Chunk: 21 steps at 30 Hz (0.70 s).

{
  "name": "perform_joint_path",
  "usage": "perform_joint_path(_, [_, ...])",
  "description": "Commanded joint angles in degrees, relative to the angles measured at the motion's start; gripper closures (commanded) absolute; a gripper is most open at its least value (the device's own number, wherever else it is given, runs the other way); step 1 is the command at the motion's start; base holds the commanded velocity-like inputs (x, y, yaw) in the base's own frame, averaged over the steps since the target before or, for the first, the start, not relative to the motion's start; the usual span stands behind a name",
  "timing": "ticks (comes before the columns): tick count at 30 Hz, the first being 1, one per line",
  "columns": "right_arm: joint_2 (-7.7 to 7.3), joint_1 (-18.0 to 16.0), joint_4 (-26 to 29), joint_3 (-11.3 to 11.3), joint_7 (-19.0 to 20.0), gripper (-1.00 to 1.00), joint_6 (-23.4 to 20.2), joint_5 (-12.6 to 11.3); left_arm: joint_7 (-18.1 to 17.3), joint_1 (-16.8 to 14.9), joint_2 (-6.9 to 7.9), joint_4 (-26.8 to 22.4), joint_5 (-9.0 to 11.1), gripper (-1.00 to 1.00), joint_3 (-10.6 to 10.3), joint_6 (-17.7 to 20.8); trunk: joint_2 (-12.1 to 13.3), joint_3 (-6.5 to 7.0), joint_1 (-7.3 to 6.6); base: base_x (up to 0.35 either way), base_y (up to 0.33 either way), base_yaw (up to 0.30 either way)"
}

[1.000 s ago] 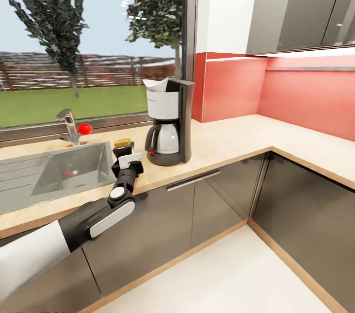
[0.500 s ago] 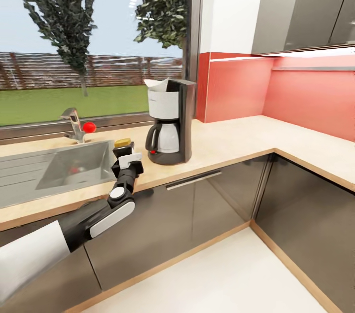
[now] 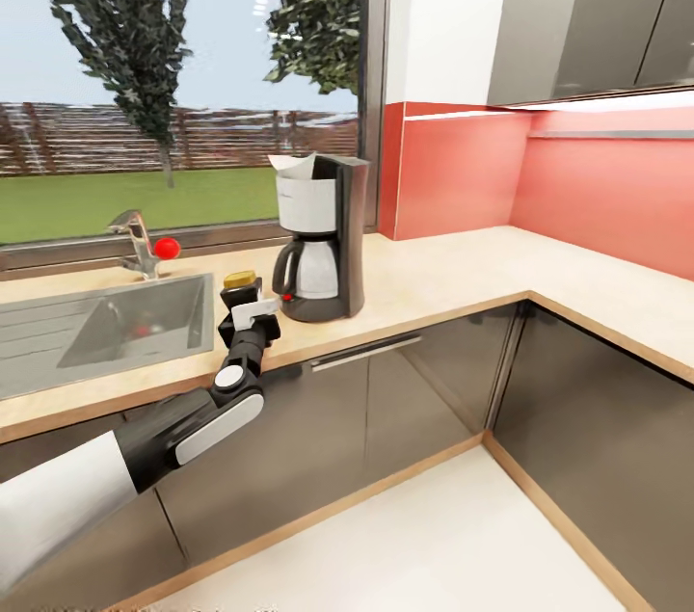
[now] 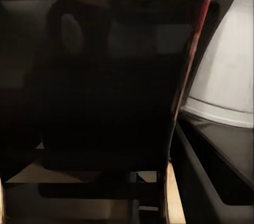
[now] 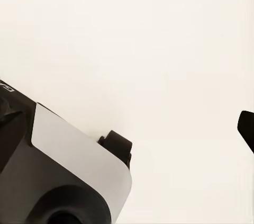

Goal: Set up a coffee station on the kitchen countertop: keep the coffee maker on the countertop, move the bottle of coffee from the kitchen shelf to the counter next to the coffee maker, place a paper coffee filter on top of the coffee maker, put the saucer next to the coffee maker with the coffee cup on the saucer, and place the electric kettle next to the coffee maker.

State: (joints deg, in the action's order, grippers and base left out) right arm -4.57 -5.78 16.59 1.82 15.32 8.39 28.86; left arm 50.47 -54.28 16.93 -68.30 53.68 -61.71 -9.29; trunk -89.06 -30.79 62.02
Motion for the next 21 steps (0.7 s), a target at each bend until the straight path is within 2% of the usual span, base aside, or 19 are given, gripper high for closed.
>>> perform_joint_path(1, [0.00, -0.02, 0.02, 0.21, 0.23, -1.00, 0.20, 0.31, 0.16, -0.12, 0.03, -0.01, 0.47, 1.00, -0.25, -0.46, -0.04, -0.06, 0.00, 0.000, -0.038, 0.204])
perform_joint_path(7, [0.00, -0.02, 0.02, 0.25, 0.23, -1.00, 0.17, 0.30, 0.16, -0.12, 0.03, 0.01, 0.46, 1.00, -0.27, -0.46, -0.04, -0.06, 0.00, 0.002, -0.012, 0.143])
perform_joint_path(21, [0.00, -0.02, 0.02, 0.28, 0.25, -1.00, 0.16, 0.32, 0.16, -0.12, 0.03, 0.01, 0.46, 1.00, -0.25, -0.38, -0.04, -0.06, 0.00, 0.137, 0.000, 0.007])
